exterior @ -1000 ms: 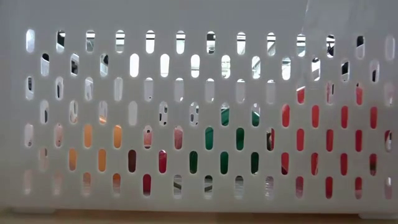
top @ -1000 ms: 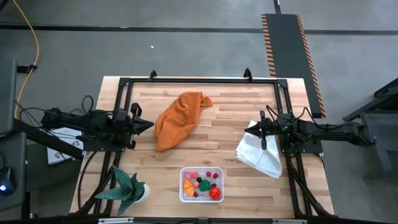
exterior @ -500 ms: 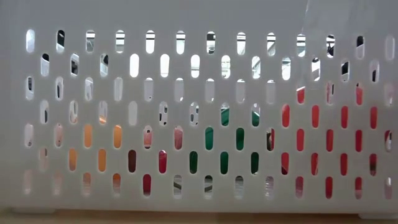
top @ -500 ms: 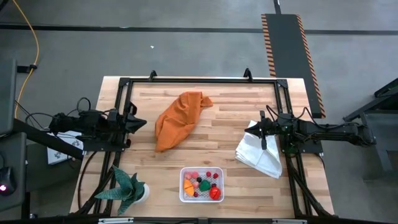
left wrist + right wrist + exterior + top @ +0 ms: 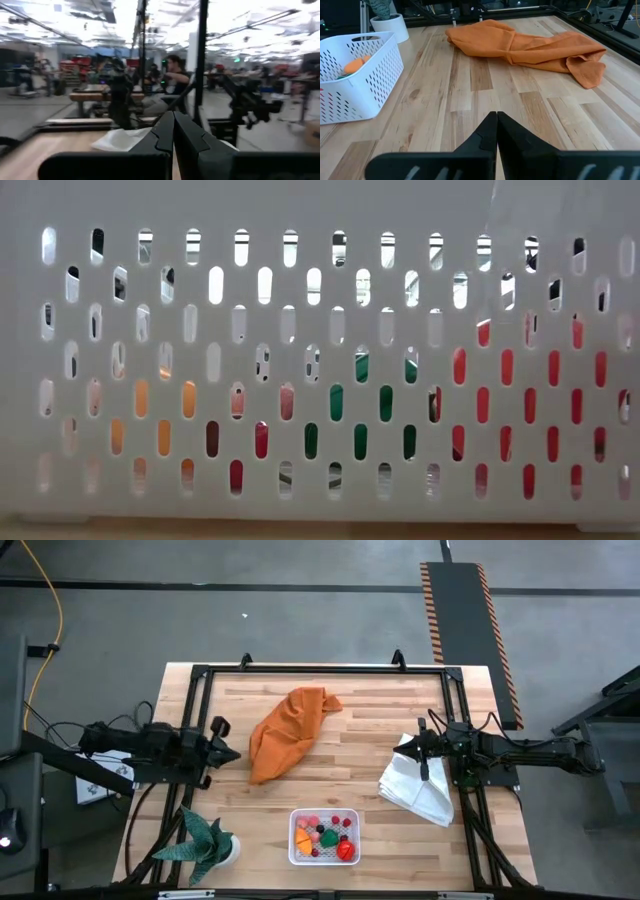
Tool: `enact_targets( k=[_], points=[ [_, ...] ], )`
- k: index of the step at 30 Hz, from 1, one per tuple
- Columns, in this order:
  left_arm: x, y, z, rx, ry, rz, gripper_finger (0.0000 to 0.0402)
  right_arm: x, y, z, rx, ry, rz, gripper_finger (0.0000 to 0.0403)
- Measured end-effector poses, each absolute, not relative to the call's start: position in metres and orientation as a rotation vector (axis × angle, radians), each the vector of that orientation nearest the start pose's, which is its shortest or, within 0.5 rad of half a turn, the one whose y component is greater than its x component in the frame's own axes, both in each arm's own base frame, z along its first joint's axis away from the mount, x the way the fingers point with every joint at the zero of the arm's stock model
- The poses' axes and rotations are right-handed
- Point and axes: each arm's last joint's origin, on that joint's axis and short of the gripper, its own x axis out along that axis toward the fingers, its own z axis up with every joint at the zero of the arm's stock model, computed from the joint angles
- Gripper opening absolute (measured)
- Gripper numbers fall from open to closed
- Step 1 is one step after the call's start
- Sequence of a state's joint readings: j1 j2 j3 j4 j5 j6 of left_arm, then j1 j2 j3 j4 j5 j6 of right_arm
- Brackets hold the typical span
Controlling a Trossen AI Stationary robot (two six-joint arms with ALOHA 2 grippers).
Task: Pick and placing Produce into tupperware
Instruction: Return to Home Position
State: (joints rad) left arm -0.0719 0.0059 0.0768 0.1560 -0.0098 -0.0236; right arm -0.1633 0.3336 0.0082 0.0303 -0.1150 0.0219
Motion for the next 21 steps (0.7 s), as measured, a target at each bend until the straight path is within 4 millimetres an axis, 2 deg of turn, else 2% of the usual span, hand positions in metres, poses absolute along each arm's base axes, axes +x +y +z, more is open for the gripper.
enact_targets(
  k=[3,7,14,21],
  points=[
    [0.094,-0.008,0.189,-0.07,-0.242,-0.107,0.0001,0.113,-0.015,0.14,0.063,0.292,-0.051,0.0],
    [0.094,-0.008,0.189,-0.046,-0.241,-0.113,0.0,0.113,-0.015,0.14,0.063,0.292,-0.051,0.0],
    [0.096,-0.008,0.182,-0.014,-0.168,-0.105,0.0,0.113,-0.015,0.14,0.063,0.292,-0.051,0.0],
    [0.097,-0.007,0.167,0.0,-0.013,-0.065,0.0,0.113,-0.015,0.14,0.063,0.292,-0.051,0.0]
  ],
)
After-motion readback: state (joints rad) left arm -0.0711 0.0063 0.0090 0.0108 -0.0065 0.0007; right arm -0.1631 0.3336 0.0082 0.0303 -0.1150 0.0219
